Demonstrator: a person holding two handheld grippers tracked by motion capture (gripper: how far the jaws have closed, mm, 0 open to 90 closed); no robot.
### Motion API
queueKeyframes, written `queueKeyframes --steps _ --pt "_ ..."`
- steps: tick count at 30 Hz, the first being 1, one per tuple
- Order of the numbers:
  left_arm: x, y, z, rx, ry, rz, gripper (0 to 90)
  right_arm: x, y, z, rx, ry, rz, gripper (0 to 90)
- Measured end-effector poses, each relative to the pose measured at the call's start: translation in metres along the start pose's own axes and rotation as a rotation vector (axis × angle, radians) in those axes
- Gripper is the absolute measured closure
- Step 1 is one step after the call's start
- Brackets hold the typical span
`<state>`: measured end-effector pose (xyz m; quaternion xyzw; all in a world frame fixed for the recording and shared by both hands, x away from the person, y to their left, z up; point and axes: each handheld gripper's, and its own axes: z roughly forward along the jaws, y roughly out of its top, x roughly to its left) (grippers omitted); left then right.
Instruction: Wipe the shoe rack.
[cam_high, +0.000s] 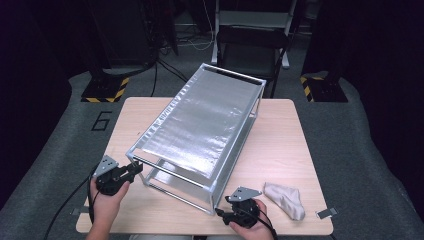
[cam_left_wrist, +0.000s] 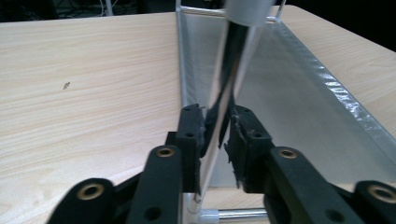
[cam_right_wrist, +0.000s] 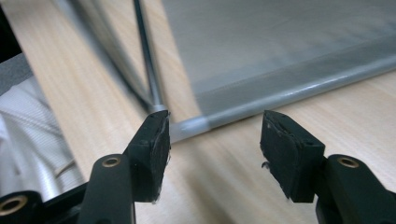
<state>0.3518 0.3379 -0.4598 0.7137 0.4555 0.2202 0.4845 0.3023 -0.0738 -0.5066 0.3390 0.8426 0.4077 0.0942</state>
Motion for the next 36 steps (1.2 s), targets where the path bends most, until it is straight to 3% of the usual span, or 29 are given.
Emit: queueKeyframes --steps 3,10,12,16,24,28,31,36 --pt "-0.001 0.001 0.003 -0.013 0.029 0.012 79.0 0.003 -0.002 -0.001 0.010 0.015 -0.011 42.4" --pt "-0.001 0.002 0.003 0.004 0.023 0.021 79.8 0.010 -0.004 -0.003 0.006 0.033 -0.015 42.1" --pt "-0.001 0.003 0.003 0.011 0.023 0.021 79.8 0.010 -0.004 -0.002 0.016 0.042 -0.042 42.0" --pt "-0.003 0.002 0.004 -0.001 0.020 0.024 79.7 0.011 -0.003 0.001 0.007 0.026 -0.028 42.1" --pt "-0.006 0.001 0.003 0.009 0.006 0.036 79.7 0.003 -0.003 0.004 0.010 0.000 -0.014 46.0" --pt "-0.009 0.002 0.004 0.016 -0.007 0.048 79.8 -0.004 -0.003 0.002 0.005 -0.023 0.005 48.3" --pt "-0.014 0.002 0.005 0.013 -0.021 0.058 79.9 -0.013 -0.006 0.000 0.002 -0.017 0.050 52.4" --pt "-0.018 0.001 0.003 0.025 -0.036 0.081 79.9 -0.021 -0.007 -0.002 0.000 -0.038 0.063 52.4"
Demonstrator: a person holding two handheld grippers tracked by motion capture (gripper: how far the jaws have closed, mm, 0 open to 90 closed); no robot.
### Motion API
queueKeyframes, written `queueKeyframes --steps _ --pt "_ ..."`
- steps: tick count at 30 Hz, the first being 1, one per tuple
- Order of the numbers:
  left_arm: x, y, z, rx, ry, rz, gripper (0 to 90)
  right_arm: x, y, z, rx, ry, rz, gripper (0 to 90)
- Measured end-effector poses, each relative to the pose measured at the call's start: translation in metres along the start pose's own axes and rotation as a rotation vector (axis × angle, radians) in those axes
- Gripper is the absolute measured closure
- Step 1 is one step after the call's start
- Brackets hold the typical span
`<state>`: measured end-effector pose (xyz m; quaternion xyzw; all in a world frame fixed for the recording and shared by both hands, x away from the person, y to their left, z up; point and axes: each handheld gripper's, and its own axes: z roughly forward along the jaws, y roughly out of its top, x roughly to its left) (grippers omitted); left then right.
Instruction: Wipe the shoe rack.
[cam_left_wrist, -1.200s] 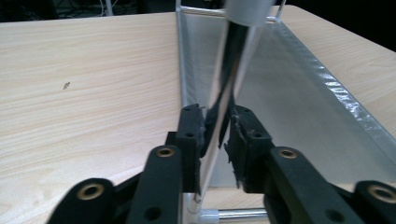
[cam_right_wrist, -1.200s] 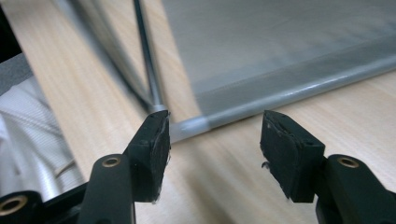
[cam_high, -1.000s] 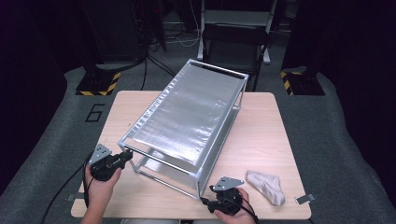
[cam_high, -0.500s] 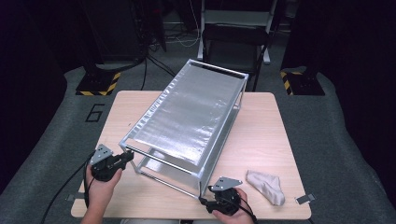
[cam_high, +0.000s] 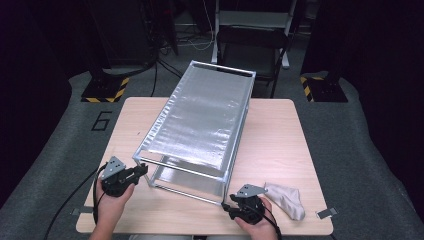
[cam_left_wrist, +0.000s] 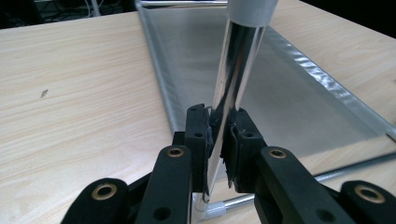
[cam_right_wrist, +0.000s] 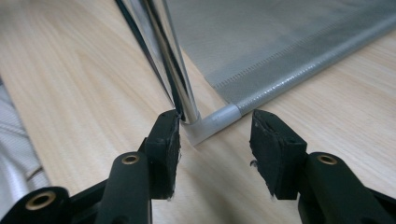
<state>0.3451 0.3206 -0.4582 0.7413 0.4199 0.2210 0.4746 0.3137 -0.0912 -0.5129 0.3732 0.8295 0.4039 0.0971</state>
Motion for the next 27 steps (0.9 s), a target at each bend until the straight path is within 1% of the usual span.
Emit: queueKeyframes --steps 1,2,3,4,5,6,7,8,9,10,12,13,14,16,17,18,19,20,21,23,24,25,26,27 --pt "-0.003 -0.002 -0.003 -0.002 -0.008 0.002 79.9 -0.004 0.000 -0.001 -0.007 -0.010 0.002 52.4" --pt "-0.003 -0.002 -0.003 -0.002 -0.008 0.002 79.9 -0.004 0.000 -0.001 -0.007 -0.010 0.002 52.4" --pt "-0.006 -0.005 -0.006 -0.007 -0.017 0.004 79.9 -0.006 0.000 -0.001 -0.012 -0.019 0.025 52.3" --pt "-0.006 -0.005 -0.006 -0.007 -0.017 0.004 80.0 -0.009 0.000 -0.002 -0.019 -0.026 0.025 52.4" --pt "-0.010 -0.007 -0.009 -0.006 -0.029 0.002 80.0 -0.010 0.000 -0.003 -0.023 -0.031 0.039 52.3" --pt "-0.012 -0.008 -0.010 -0.004 -0.036 0.012 80.0 -0.011 0.000 -0.003 -0.025 -0.032 0.045 52.3" --pt "-0.012 -0.008 -0.010 -0.004 -0.036 0.012 80.1 -0.013 0.001 -0.004 -0.023 -0.039 0.054 52.3" --pt "-0.014 -0.009 -0.011 -0.005 -0.045 0.015 80.1 -0.013 0.001 -0.004 -0.023 -0.039 0.054 52.3" --pt "-0.017 -0.010 -0.013 -0.004 -0.052 0.023 80.1 -0.017 0.001 -0.004 -0.030 -0.058 0.058 52.3" --pt "-0.019 -0.011 -0.014 -0.004 -0.056 0.026 80.1 -0.017 0.001 -0.004 -0.030 -0.058 0.058 52.3" --pt "-0.024 -0.012 -0.016 -0.008 -0.060 0.040 80.1 -0.020 0.002 -0.004 -0.030 -0.059 0.073 52.3" --pt "-0.026 -0.013 -0.018 -0.004 -0.070 0.039 80.2 -0.022 0.002 -0.005 -0.028 -0.059 0.069 52.3" --pt "-0.030 -0.016 -0.020 -0.009 -0.079 0.041 80.1 -0.025 0.003 -0.005 -0.035 -0.067 0.072 52.0" --pt "-0.032 -0.017 -0.022 -0.014 -0.082 0.043 80.1 -0.026 0.003 -0.004 -0.037 -0.070 0.079 51.9" --pt "-0.035 -0.018 -0.024 -0.009 -0.092 0.055 80.1 -0.028 0.003 -0.004 -0.038 -0.070 0.096 51.8" --pt "-0.035 -0.018 -0.024 -0.009 -0.092 0.055 80.1 -0.028 0.003 -0.004 -0.038 -0.070 0.096 51.8" --pt "-0.038 -0.019 -0.027 -0.003 -0.102 0.070 80.1 -0.031 0.003 -0.004 -0.036 -0.079 0.092 51.9" --pt "-0.038 -0.019 -0.027 -0.003 -0.102 0.070 80.2 -0.031 0.003 -0.004 -0.036 -0.079 0.092 51.9" --pt "-0.043 -0.021 -0.028 -0.006 -0.111 0.073 80.2 -0.032 0.003 -0.005 -0.034 -0.081 0.104 52.0" --pt "-0.044 -0.021 -0.028 -0.007 -0.114 0.073 80.2 -0.035 0.004 -0.005 -0.038 -0.090 0.101 52.1" --pt "-0.046 -0.021 -0.029 -0.005 -0.120 0.079 80.2 -0.036 0.004 -0.005 -0.037 -0.093 0.105 52.1" --pt "-0.052 -0.022 -0.029 -0.005 -0.133 0.083 80.1 -0.039 0.004 -0.005 -0.042 -0.103 0.116 52.1" --pt "-0.052 -0.022 -0.029 -0.005 -0.133 0.083 80.1 -0.039 0.004 -0.005 -0.042 -0.103 0.116 52.1" --pt "-0.055 -0.023 -0.029 -0.005 -0.142 0.089 80.1 -0.042 0.004 -0.006 -0.046 -0.109 0.110 52.1"
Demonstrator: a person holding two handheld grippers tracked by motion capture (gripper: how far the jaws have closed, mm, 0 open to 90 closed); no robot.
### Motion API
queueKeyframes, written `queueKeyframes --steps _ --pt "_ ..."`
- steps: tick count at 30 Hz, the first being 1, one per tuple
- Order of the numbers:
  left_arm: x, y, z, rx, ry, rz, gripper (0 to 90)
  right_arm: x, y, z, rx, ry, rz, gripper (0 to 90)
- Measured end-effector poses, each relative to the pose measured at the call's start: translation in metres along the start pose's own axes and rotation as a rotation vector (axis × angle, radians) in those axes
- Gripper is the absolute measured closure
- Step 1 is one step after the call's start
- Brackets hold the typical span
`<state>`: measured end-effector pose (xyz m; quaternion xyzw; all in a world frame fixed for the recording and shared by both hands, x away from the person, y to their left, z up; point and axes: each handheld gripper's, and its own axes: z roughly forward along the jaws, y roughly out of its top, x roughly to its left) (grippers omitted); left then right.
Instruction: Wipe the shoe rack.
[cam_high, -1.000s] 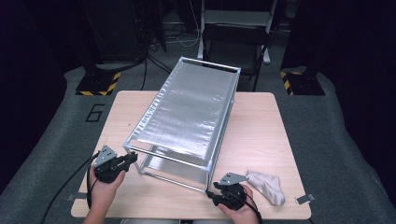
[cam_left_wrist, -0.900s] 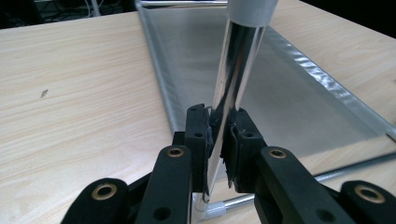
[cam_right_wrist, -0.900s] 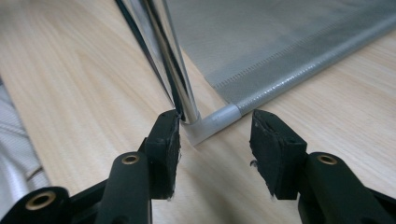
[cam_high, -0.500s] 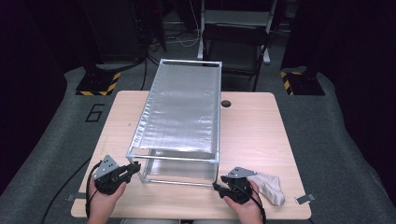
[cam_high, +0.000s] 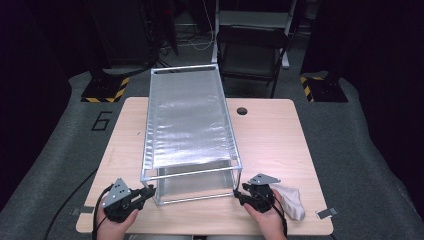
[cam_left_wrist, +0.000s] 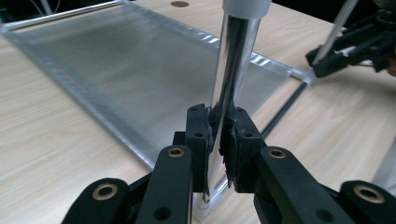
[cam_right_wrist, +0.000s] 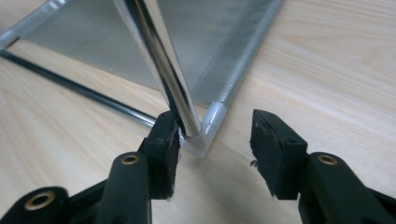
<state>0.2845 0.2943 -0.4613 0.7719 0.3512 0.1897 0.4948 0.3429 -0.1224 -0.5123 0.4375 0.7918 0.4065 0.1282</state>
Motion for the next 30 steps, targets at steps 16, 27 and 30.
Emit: queueKeyframes --steps 16,27,30 --pt "-0.035 0.003 0.009 0.017 -0.095 0.093 80.6 -0.031 0.011 0.006 -0.005 -0.068 0.059 52.1" --pt "-0.055 0.005 0.015 0.029 -0.176 0.109 80.4 -0.040 0.021 0.013 -0.003 -0.108 0.064 53.9" --pt "-0.064 0.006 0.018 0.032 -0.200 0.130 80.4 -0.044 0.020 0.014 0.011 -0.117 0.071 53.8"
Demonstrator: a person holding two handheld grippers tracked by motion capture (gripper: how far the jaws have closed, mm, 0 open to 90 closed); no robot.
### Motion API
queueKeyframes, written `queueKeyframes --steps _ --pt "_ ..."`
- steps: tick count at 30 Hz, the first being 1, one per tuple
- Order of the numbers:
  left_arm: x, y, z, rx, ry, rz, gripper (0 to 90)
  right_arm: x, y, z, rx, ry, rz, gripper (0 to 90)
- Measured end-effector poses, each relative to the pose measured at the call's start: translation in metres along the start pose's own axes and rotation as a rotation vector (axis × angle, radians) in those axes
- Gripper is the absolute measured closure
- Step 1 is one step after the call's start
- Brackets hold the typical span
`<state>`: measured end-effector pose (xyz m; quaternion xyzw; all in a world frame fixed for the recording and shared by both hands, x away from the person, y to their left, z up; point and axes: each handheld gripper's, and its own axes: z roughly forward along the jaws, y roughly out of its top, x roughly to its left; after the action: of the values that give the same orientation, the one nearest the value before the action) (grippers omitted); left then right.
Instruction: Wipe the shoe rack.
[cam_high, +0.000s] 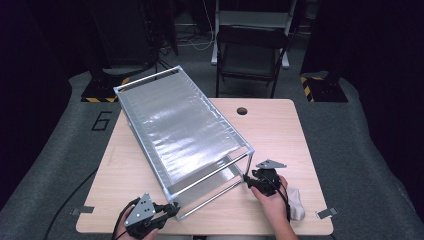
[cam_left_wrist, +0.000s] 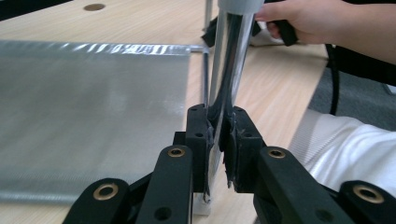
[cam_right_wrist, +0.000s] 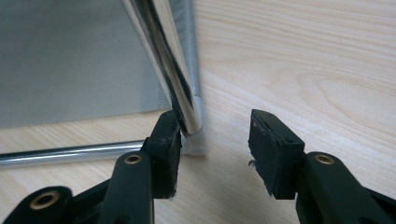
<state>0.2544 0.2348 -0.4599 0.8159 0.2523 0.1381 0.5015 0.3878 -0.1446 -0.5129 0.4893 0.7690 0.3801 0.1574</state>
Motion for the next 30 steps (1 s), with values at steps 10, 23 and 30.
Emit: queueKeyframes --steps 10,23,30 --pt "-0.005 0.008 0.015 0.006 -0.043 0.005 80.1 0.013 -0.010 -0.016 -0.019 0.011 -0.017 45.1" --pt "-0.014 0.027 0.051 0.014 -0.126 0.003 66.5 0.059 -0.019 -0.005 0.006 0.106 -0.125 38.6" --pt "0.001 0.023 0.013 -0.021 -0.065 -0.022 54.8 0.061 -0.018 -0.004 -0.008 0.110 -0.091 37.7"
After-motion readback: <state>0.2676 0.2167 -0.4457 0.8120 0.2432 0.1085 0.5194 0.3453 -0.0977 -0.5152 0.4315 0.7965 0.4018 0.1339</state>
